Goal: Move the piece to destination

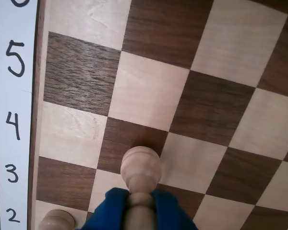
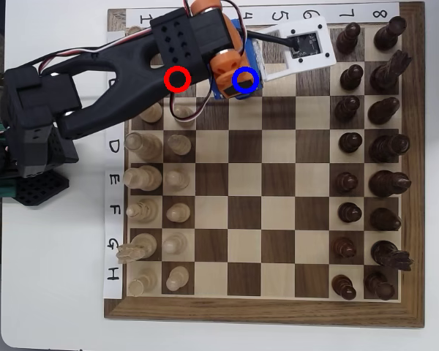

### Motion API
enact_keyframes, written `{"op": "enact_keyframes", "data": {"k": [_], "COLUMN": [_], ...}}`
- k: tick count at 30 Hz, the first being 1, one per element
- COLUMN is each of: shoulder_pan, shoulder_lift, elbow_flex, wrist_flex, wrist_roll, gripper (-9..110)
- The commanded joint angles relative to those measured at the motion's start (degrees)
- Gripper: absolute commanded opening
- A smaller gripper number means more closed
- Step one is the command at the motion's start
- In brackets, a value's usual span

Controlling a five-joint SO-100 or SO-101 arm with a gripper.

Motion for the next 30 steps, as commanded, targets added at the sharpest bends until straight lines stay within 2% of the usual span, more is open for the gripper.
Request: {"op": "enact_keyframes", "data": {"k": [1, 22, 30], "shoulder_pan": [-0.7, -2.0, -2.3], "shoulder_lift": [2.5, 1.1, 2.0], "elbow_flex": [-5.8, -3.5, -3.5], "wrist_flex": [-2.5, -3.6, -4.8], "wrist_roll": [40.8, 40.4, 41.0], "gripper": [0, 0, 11]}}
